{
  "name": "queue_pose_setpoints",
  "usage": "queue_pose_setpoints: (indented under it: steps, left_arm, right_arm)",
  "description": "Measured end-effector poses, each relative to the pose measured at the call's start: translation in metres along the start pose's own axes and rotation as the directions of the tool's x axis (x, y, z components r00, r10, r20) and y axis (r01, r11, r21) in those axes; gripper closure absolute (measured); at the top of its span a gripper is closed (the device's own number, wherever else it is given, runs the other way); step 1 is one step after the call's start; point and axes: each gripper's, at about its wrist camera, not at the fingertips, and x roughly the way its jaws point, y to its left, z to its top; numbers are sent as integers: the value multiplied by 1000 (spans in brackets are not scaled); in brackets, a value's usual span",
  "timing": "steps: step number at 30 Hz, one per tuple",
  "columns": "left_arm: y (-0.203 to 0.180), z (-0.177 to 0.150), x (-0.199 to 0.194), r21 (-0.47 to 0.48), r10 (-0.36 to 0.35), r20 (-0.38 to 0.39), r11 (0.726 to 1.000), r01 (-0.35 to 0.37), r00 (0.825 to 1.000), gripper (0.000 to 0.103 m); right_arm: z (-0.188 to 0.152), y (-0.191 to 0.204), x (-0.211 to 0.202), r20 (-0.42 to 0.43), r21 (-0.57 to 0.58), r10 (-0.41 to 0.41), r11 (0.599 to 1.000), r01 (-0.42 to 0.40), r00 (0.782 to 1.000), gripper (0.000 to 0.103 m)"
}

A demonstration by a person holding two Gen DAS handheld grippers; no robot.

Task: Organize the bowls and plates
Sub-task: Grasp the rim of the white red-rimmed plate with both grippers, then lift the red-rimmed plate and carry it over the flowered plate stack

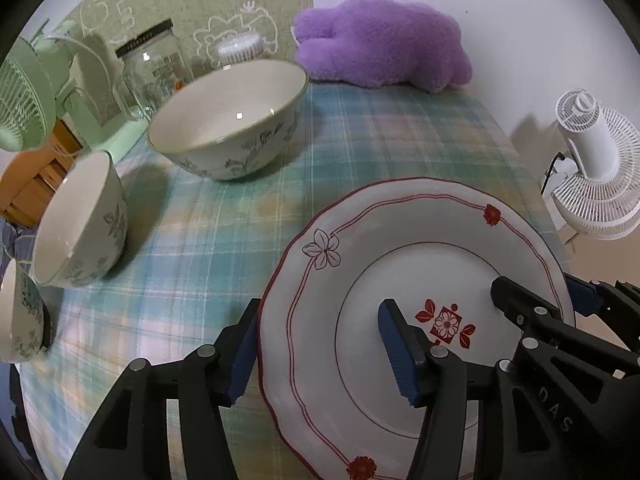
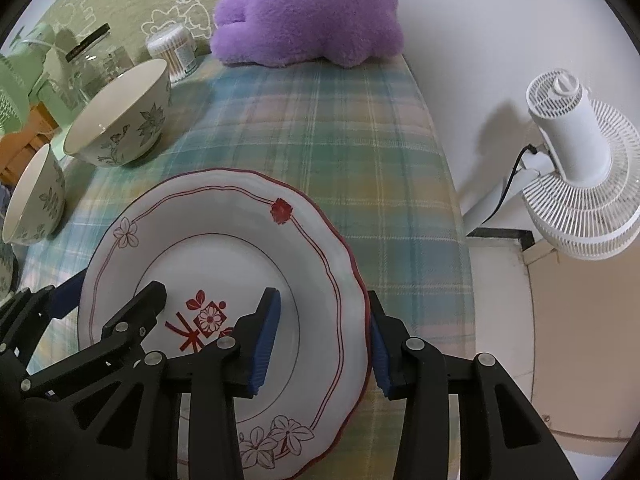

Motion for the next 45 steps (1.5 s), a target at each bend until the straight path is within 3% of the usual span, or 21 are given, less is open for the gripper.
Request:
queue_pose_setpoints:
  steps: [18, 31, 45]
  left_arm:
    - [10, -21, -88, 14, -43, 81, 999, 42, 996, 45]
    - [6, -88, -118, 67, -106, 34, 992, 104, 994, 45]
    - [-8, -147, -123, 135, -146, -41, 979, 151, 988, 45]
  right_arm:
    - [-26, 8, -87, 66, 49, -21, 999, 18, 998, 57]
    - [-106, 17, -125, 16, 112, -84, 990, 82, 996, 57]
    - [-178, 12, -134, -53, 159, -122, 979, 129, 991, 57]
